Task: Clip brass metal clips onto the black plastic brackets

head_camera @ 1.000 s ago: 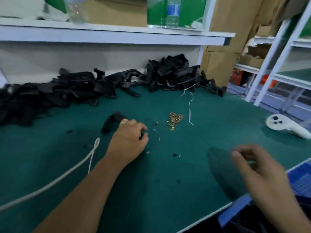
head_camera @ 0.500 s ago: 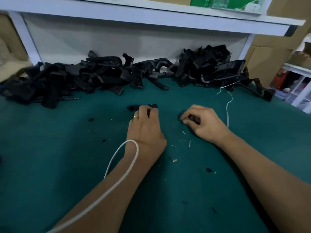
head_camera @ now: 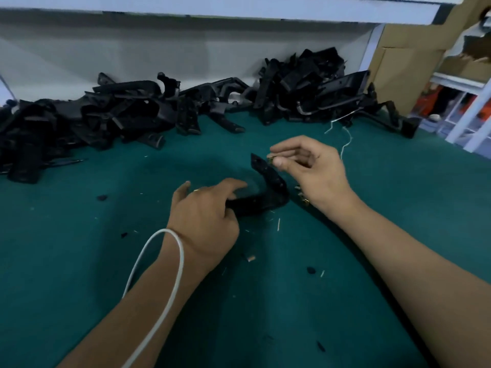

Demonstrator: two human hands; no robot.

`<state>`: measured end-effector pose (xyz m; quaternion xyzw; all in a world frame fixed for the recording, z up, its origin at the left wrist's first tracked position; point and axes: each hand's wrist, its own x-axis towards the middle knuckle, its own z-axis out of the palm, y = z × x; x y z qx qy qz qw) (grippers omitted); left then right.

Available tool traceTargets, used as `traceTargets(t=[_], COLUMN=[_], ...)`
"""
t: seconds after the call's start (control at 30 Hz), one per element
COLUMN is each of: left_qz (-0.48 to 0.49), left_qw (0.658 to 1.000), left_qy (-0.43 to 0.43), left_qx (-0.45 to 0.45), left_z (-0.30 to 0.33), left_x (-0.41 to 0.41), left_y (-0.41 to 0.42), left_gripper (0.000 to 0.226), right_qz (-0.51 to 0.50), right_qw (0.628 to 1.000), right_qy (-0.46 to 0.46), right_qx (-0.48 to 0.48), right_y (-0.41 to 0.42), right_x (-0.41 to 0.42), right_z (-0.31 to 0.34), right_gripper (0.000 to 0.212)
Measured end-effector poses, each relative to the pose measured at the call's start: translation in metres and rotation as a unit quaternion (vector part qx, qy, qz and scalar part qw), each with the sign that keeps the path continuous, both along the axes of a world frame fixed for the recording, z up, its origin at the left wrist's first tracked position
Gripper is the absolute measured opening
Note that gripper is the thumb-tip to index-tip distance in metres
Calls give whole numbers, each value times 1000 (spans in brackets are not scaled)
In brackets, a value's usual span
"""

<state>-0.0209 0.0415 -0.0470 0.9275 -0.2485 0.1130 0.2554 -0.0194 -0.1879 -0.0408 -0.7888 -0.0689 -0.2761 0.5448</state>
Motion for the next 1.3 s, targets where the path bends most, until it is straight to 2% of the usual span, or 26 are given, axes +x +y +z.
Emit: traceTargets(t=[0.07,0.13,0.27,0.37,0.5,0.63,0.8,0.97,1.13,1.3], left_qz=[36,43,13,7,-25,-4,2,1,-7,-20], left_qw=[995,990,993,989,991,994,991,992,991,992], left_qy=[-31,-22,-36,-60,-61,-70,-71,-72,-84,-88], left_qx=[85,131,114,134,116,83,112,107,101,90], left_z=[1,1,0,-1,-4,-5,-2,-4,-8,-9], left_x=[1,0,-5,-7,-5,-7,-6,-2,3,6], left_y=[0,-1,-5,-9,-10,-4,-6,-8,-11,-9], left_gripper=[60,59,58,57,44,31,28,22,21,24], right_qz=[16,31,40,48,65,77,44,26,-25,-44], right_qw=[1000,999,997,995,995,994,998,997,986,980], right_qy=[15,36,49,46,42,42,52,58,32,38], right_qx=[-11,7,40,72,64,67,-15,-54,-160,-191], right_y=[3,4,7,9,16,18,25,21,28,35], right_x=[-2,-5,-7,-8,-12,-18,-20,-19,-14,-12], right_z=[0,0,2,3,6,13,13,12,11,13], right_gripper=[18,18,16,18,20,19,18,18,23,26])
